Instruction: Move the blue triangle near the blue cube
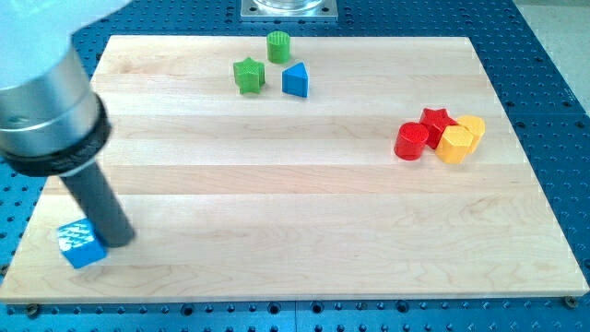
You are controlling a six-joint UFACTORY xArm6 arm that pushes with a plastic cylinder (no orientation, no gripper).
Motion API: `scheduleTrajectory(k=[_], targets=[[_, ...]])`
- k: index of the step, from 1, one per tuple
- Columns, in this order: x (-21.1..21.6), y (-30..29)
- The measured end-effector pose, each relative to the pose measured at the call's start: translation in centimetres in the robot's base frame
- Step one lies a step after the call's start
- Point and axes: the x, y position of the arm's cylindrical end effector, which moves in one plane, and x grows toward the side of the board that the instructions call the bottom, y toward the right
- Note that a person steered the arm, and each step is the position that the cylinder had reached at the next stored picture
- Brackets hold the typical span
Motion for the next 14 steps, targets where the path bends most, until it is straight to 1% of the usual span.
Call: scheduleTrajectory(k=[1,2,3,4,5,6,7,8,9,10,11,12,13,14], targets=[[0.1,-3.5],[-2.1,-2.0],[-7.6,5.4],[-13.1,14.1],[-14.0,20.5],[-17.0,25.0],[-22.4,29.8],[-28.1,31.3],[-28.1,24.1],[-20.5,16.9],[-14.4,10.4],[-14.7,7.3],[-17.7,7.5],[-13.3,3.0]])
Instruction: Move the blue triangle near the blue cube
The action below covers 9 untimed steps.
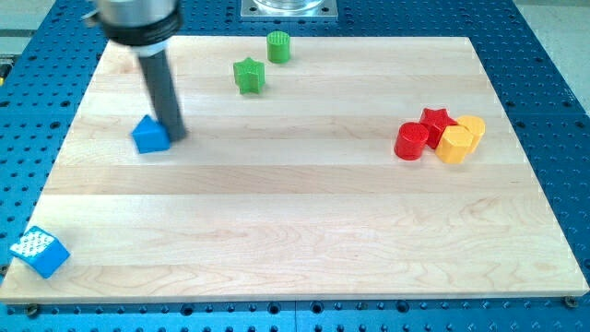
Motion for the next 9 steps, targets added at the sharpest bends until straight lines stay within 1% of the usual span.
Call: scheduleTrajectory(k=[1,2,3,4,5,6,7,8,9], targets=[[3.0,-4.1],[-1.3,-3.4],[0.2,-8.5],[6.4,-8.7],[9.6,-7.1],[4.8,-4.3],[3.1,-2.4],[3.9,0.5],[8.3,-0.7]])
